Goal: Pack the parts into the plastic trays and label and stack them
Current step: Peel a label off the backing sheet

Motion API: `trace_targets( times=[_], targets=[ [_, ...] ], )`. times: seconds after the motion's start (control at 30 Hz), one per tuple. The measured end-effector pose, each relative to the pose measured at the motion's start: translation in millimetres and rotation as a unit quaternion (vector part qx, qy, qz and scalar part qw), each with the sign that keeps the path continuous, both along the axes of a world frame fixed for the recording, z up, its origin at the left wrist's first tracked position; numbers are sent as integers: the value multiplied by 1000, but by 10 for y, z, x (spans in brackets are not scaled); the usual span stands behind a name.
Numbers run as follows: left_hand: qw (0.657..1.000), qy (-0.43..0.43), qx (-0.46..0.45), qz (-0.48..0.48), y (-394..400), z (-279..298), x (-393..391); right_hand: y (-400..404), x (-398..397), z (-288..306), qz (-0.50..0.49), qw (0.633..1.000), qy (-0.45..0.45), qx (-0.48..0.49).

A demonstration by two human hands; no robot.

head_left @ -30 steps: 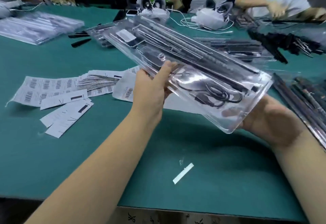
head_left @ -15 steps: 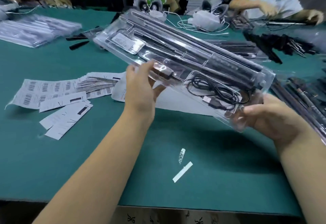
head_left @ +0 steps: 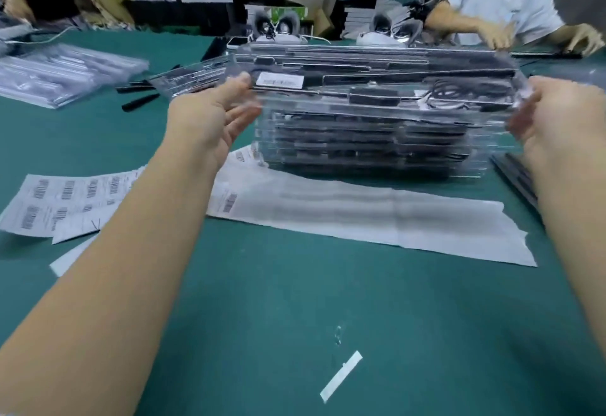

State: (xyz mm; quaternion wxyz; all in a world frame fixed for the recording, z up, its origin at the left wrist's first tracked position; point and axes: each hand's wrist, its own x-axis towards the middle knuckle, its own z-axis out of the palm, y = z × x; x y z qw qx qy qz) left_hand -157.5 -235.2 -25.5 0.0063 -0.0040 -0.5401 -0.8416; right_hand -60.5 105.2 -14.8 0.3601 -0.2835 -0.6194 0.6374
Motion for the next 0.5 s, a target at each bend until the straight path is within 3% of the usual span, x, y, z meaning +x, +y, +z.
trace_targets(
  times=[0.07,0.23,0.5],
  targets=[
    [996,30,-84,-1,77,-17,-132,115,-143,-65,-42,987,-62,142],
    [943,100,-314,40,252,-126,-387,428,-496,-241,-104,974,-78,187],
    [922,60,-382,4,396,-334,-536,600,-652,-420,-108,961,-137,216]
  ],
)
